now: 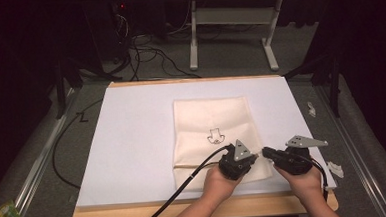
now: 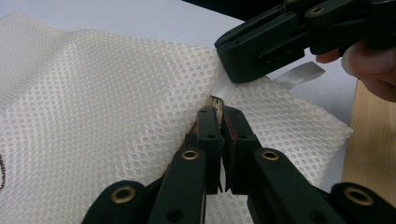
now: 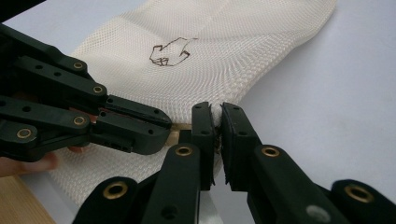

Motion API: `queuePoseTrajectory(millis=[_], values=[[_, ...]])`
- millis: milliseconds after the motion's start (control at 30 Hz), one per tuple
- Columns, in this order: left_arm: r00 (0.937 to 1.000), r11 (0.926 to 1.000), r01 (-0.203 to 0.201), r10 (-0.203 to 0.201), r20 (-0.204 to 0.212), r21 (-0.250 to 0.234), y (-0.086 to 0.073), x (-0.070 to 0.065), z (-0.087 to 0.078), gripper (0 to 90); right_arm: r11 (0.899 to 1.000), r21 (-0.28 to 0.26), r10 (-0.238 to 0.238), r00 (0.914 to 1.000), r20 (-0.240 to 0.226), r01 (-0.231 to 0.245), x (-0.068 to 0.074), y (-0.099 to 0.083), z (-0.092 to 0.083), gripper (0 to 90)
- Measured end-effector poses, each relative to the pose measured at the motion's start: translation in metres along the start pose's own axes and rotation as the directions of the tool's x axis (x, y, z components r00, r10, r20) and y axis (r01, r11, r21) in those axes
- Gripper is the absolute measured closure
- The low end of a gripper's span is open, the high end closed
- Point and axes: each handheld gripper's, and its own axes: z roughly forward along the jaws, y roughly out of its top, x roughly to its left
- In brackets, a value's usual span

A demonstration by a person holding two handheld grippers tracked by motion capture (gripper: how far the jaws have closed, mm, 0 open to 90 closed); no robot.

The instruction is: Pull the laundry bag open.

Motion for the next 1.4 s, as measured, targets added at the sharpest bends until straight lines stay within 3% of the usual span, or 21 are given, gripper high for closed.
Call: queuePoseTrajectory(millis=[333, 433, 500, 633, 800, 1100, 1400], values=[[0.9994, 0.9992, 0.035, -0.035, 0.008, 0.019, -0.005, -0.001, 0.008, 75.9, 1.000, 0.005, -0.009, 0.9999, -0.007, 0.009, 0.003, 0.000, 0.001, 85.6], [0.9962, 0.9967, 0.081, -0.081, 0.031, -0.004, -0.005, 0.003, 0.008, 83.7, 1.000, -0.008, -0.001, 1.0000, -0.009, 0.001, 0.002, 0.002, 0.000, 85.6], [0.9956, 0.9964, 0.085, -0.085, 0.041, -0.006, -0.006, 0.004, 0.009, 85.7, 1.000, -0.008, -0.001, 1.0000, -0.008, 0.001, 0.003, 0.002, -0.001, 85.6], [0.9974, 0.9979, 0.062, -0.061, 0.038, -0.017, -0.008, 0.004, 0.006, 86.7, 1.000, -0.011, -0.001, 0.9999, -0.011, 0.001, 0.002, 0.002, 0.000, 85.6], [0.9970, 0.9977, 0.065, -0.064, 0.043, -0.020, -0.009, 0.005, 0.004, 87.1, 1.000, -0.013, -0.002, 0.9999, -0.011, 0.002, 0.001, 0.001, 0.000, 85.6], [0.9971, 0.9975, 0.067, -0.068, 0.035, 0.022, -0.013, 0.012, -0.004, 87.3, 1.000, -0.010, 0.002, 0.9999, 0.015, -0.002, 0.001, 0.002, -0.001, 85.8], [0.9987, 0.9976, 0.043, -0.044, 0.026, 0.054, -0.019, 0.018, -0.016, 87.3, 1.000, -0.013, 0.004, 0.9998, 0.021, -0.004, 0.001, 0.002, -0.002, 85.8]])
